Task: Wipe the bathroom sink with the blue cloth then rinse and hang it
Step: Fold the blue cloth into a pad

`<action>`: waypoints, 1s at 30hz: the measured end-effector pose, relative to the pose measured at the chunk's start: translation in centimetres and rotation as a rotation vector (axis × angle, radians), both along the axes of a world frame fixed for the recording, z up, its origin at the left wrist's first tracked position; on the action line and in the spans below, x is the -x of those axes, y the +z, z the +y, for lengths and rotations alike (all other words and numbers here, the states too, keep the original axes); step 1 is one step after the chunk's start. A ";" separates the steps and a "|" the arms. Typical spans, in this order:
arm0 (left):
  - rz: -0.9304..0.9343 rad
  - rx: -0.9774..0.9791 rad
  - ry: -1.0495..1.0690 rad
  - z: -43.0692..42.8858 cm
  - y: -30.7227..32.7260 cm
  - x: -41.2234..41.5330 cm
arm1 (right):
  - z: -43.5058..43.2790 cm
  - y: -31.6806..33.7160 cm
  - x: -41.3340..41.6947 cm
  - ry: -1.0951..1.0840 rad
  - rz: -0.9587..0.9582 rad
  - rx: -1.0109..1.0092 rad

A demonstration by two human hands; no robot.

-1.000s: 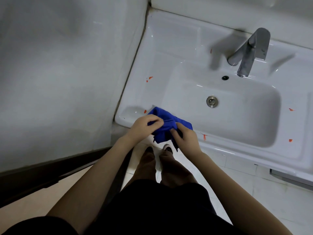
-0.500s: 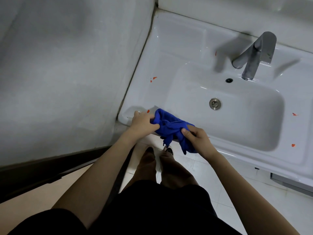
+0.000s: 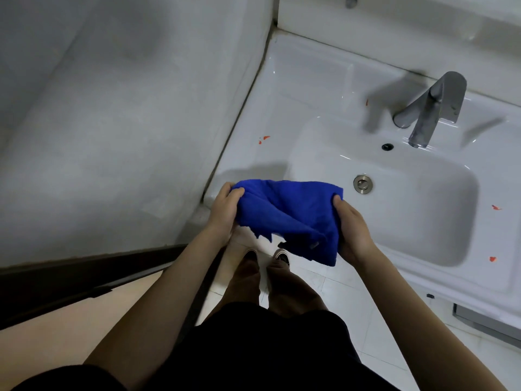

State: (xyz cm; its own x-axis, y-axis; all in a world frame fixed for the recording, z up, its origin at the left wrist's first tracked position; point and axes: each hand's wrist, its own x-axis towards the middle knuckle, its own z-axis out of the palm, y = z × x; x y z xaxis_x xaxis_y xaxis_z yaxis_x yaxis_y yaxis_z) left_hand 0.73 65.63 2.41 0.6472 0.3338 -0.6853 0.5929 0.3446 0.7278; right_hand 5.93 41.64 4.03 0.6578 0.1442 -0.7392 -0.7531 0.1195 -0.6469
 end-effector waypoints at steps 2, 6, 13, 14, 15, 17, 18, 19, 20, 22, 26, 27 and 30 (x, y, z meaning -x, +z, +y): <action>0.133 -0.044 -0.016 0.8 -0.5 -0.1 | -0.1 -0.7 -0.3 -0.030 0.019 0.074; 0.159 -0.187 -0.221 2.1 -0.6 0.4 | -0.1 -1.7 -0.2 0.082 -0.047 0.111; 0.233 -0.566 -0.223 3.5 -0.3 2.8 | -0.3 -3.2 -3.2 0.419 -0.235 0.421; 0.217 -0.597 -0.242 3.3 -0.4 3.1 | -0.1 -3.8 -3.3 0.469 -0.261 0.507; 0.199 -0.610 -0.258 3.2 -0.5 3.4 | 0.1 -4.2 -3.2 0.493 -0.267 0.546; 0.191 -0.611 -0.282 3.3 -0.4 3.7 | 0.2 -4.7 -3.0 0.493 -0.254 0.543; 0.191 -0.590 -0.282 3.5 -0.5 3.9 | 0.1 -4.6 -2.9 0.474 -0.242 0.520; 0.193 -0.555 -0.281 3.7 -0.6 4.1 | -0.2 -4.6 -2.8 0.454 -0.228 0.491; 0.205 -0.521 -0.296 3.9 -0.7 4.3 | -0.5 -4.5 -2.7 0.441 -0.214 0.466; 0.238 -0.487 -0.355 4.3 -1.1 4.8 | -1.1 -4.5 -2.3 0.426 -0.212 0.430; 0.181 -0.394 -0.363 4.4 -1.8 6.0 | -1.8 -4.4 -2.1 0.448 -0.325 0.524; 0.166 -0.379 -0.348 4.2 -1.8 6.2 | -1.9 -4.3 -2.2 0.456 -0.361 0.552; 0.123 -0.252 -0.204 3.4 -1.3 5.9 | -2.5 -3.8 -3.2 0.446 -0.443 0.617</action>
State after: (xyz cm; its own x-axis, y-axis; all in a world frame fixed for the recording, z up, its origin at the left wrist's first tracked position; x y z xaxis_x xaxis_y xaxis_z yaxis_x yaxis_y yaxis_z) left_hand -5.18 69.05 1.13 0.6356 0.3749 -0.6749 0.7197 0.0286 0.6937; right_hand 9.15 39.12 0.22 0.8800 0.1151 -0.4608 -0.3109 -0.5936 -0.7422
